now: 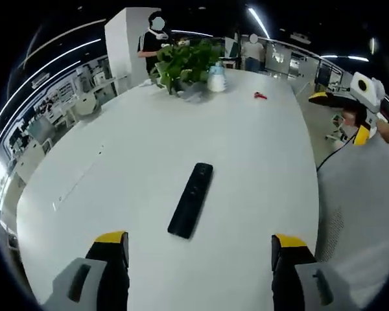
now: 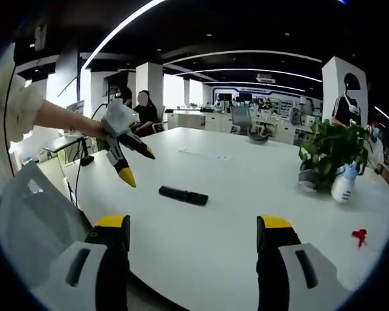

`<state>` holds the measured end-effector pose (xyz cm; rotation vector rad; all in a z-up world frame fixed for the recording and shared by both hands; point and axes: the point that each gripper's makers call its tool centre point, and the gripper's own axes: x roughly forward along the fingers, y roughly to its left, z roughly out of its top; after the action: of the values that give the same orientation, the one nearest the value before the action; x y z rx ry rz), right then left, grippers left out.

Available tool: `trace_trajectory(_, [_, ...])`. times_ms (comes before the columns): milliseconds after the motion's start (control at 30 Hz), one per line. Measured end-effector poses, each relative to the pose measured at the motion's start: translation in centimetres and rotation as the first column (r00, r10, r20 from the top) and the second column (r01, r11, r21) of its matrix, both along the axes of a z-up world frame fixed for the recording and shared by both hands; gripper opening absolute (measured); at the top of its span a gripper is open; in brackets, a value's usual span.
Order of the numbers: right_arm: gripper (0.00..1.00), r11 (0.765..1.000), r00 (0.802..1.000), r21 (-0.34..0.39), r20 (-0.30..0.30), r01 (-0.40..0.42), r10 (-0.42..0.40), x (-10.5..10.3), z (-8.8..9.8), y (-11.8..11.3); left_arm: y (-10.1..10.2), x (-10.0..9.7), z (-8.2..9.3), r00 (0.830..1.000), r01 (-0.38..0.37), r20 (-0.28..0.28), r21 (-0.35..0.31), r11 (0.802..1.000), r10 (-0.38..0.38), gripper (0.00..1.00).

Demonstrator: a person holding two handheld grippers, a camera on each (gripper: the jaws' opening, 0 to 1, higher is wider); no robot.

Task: Press the specified remote control buttons in sequence, fully releasing each button before pressing the next.

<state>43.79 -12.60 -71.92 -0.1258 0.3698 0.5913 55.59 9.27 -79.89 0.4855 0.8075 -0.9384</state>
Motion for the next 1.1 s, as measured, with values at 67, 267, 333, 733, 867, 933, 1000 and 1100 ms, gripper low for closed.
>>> trace_trajectory(67, [0.82,1.000,1.000,-0.002,-0.001,0.002,-0.002,0.0,0.0,0.0,-0.2,0.5,-0.3,1.000,0.003,-0.009,0.010,1.000,-0.003,0.95])
trace_trajectory(267, [0.82,1.000,1.000,-0.008,0.001,0.015,-0.015,0.1,-0.1,-0.4,-1.1,1.7,-1.4,0.999,0.030,-0.029,0.035,0.999,-0.029,0.95])
trace_trajectory(333, [0.81,1.000,1.000,-0.010,-0.001,0.020,-0.020,0.2,-0.1,-0.5,-1.5,1.9,-1.8,0.998,0.042,-0.037,0.041,0.998,-0.041,0.94])
trace_trajectory(733, [0.80,0.999,0.999,-0.032,-0.015,0.044,-0.044,0.3,-0.6,-1.1,-2.9,3.3,-3.4,0.992,0.109,-0.075,0.074,0.991,-0.103,0.93])
trace_trajectory(867, [0.80,0.998,0.998,-0.037,-0.017,0.056,-0.057,0.4,-0.7,-1.4,-3.2,3.9,-3.9,0.989,0.132,-0.084,0.088,0.987,-0.125,0.93])
trace_trajectory(933, [0.80,0.997,0.998,-0.039,-0.022,0.062,-0.063,0.4,-0.8,-1.5,-3.4,4.2,-4.1,0.987,0.138,-0.089,0.091,0.986,-0.130,0.92])
trace_trajectory(1000, [0.80,0.997,0.997,-0.042,-0.027,0.068,-0.069,0.4,-0.9,-1.6,-3.5,4.4,-4.3,0.987,0.143,-0.092,0.091,0.986,-0.135,0.92])
trace_trajectory(1100, [0.79,0.996,0.997,-0.044,-0.032,0.074,-0.076,0.5,-1.0,-1.7,-3.6,4.8,-4.8,0.984,0.155,-0.102,0.096,0.983,-0.145,0.92])
